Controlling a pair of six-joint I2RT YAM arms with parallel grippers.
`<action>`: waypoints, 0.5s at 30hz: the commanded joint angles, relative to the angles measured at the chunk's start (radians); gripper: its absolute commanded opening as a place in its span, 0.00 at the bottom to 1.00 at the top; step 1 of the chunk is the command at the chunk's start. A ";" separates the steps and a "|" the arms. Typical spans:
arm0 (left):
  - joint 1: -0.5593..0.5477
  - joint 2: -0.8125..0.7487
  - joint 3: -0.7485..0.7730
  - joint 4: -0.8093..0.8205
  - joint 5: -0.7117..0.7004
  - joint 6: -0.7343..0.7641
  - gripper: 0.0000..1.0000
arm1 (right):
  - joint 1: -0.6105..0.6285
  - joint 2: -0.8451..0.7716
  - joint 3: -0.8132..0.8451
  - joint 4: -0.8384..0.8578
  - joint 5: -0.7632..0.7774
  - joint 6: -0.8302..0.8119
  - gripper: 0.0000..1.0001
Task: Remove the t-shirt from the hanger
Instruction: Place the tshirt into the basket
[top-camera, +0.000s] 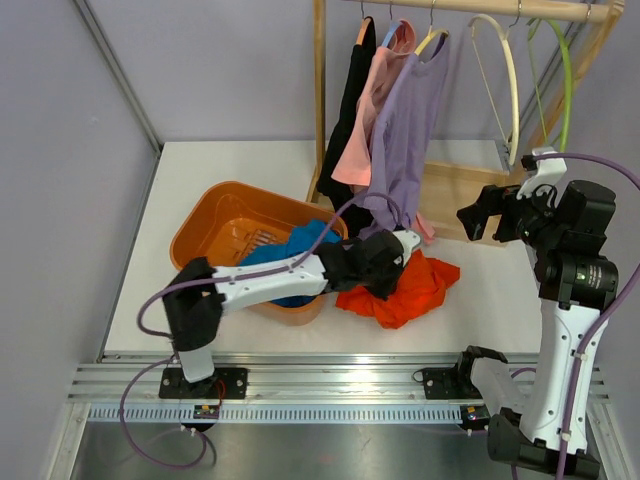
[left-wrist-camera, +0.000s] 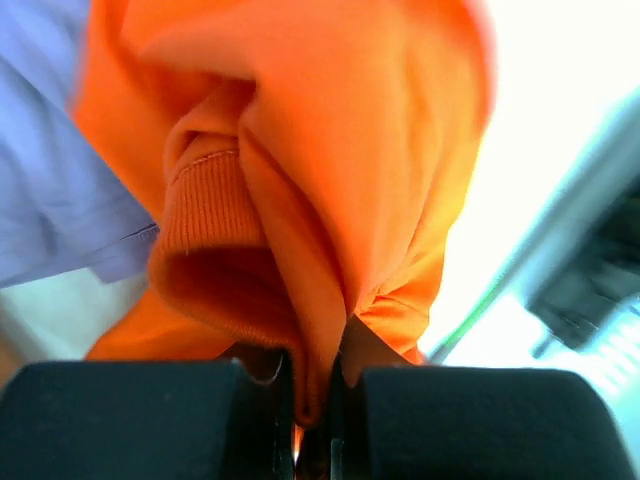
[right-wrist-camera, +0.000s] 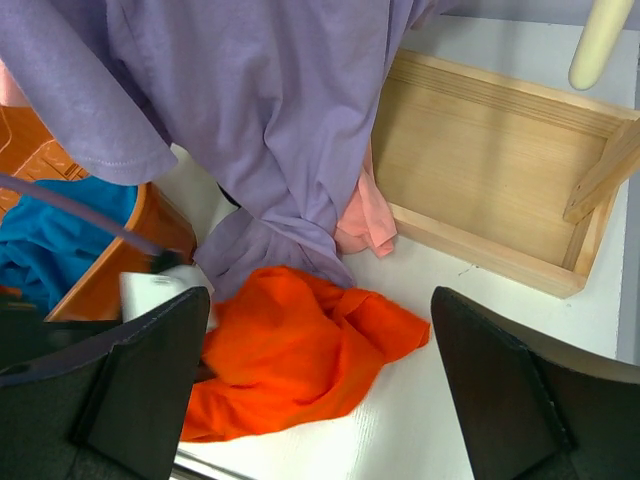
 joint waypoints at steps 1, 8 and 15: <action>-0.002 -0.245 0.002 0.080 0.091 0.090 0.00 | -0.005 -0.010 -0.012 0.036 -0.019 -0.016 0.99; 0.077 -0.510 0.106 -0.103 -0.046 0.073 0.00 | -0.005 -0.017 -0.037 0.045 -0.037 -0.018 0.99; 0.270 -0.720 0.257 -0.268 -0.168 0.142 0.00 | -0.005 -0.015 -0.044 0.048 -0.071 -0.015 0.99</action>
